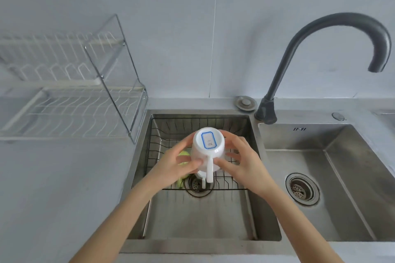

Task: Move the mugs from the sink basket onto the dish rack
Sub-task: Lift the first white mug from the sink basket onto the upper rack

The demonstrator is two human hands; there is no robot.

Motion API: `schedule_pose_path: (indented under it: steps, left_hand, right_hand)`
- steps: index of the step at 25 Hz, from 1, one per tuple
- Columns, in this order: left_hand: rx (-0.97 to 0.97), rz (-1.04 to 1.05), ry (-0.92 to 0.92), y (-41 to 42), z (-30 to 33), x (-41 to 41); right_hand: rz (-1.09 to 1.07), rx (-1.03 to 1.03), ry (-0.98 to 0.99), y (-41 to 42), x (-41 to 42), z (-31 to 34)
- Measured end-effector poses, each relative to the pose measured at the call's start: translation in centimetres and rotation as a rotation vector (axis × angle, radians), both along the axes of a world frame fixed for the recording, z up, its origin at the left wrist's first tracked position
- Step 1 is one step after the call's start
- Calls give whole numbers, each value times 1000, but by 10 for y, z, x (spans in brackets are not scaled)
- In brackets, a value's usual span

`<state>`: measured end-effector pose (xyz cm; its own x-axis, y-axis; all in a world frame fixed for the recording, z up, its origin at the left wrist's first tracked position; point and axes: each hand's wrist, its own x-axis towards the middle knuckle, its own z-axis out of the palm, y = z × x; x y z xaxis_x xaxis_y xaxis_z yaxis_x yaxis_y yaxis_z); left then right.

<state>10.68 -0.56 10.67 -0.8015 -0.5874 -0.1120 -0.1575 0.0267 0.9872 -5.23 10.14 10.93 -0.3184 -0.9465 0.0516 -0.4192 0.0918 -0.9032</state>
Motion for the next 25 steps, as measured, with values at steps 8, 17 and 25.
schedule_pose_path:
  steps: [8, 17, 25]
  left_hand:
    - [-312, 49, -17, -52, 71, 82]
    - [-647, 109, -148, -118, 140, 166]
    - [-812, 133, -84, -189, 188, 198]
  right_hand:
    - [76, -170, 3, -50, 68, 63]
    - [125, -279, 31, -121, 145, 125]
    - [112, -302, 114, -188, 176, 181]
